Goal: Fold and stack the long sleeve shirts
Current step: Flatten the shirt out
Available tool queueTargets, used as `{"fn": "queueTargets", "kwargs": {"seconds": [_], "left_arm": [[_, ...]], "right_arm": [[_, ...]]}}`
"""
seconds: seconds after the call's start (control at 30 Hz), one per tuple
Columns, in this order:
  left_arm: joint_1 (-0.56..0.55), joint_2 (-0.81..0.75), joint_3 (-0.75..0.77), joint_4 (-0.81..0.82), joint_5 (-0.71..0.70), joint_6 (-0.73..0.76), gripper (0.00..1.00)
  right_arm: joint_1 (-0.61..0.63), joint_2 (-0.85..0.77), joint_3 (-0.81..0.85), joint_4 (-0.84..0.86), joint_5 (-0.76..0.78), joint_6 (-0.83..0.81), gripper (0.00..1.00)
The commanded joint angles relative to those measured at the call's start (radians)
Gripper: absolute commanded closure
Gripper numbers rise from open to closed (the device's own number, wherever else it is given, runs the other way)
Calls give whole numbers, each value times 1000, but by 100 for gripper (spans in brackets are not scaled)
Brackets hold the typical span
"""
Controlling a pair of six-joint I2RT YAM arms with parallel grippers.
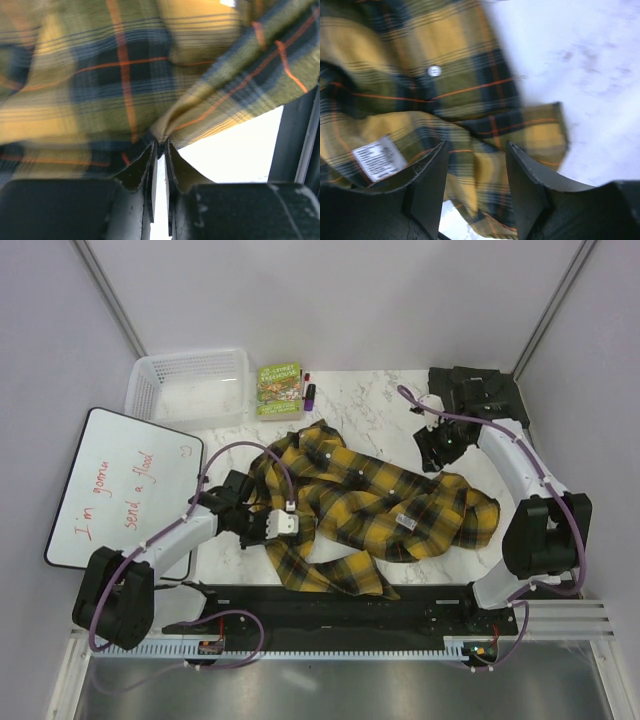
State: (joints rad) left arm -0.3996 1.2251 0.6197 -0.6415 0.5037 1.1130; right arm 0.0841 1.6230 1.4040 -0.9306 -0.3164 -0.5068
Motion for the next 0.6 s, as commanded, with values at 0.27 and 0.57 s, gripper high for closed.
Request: {"fn": "queueTargets", "kwargs": {"seconds": [0.27, 0.57], "left_arm": [[392, 157, 328, -40, 179, -454, 47], [432, 344, 363, -20, 98, -828, 27]], "right_arm": [[233, 118, -247, 58, -1, 16, 55], [433, 115, -312, 50, -120, 39, 63]]}}
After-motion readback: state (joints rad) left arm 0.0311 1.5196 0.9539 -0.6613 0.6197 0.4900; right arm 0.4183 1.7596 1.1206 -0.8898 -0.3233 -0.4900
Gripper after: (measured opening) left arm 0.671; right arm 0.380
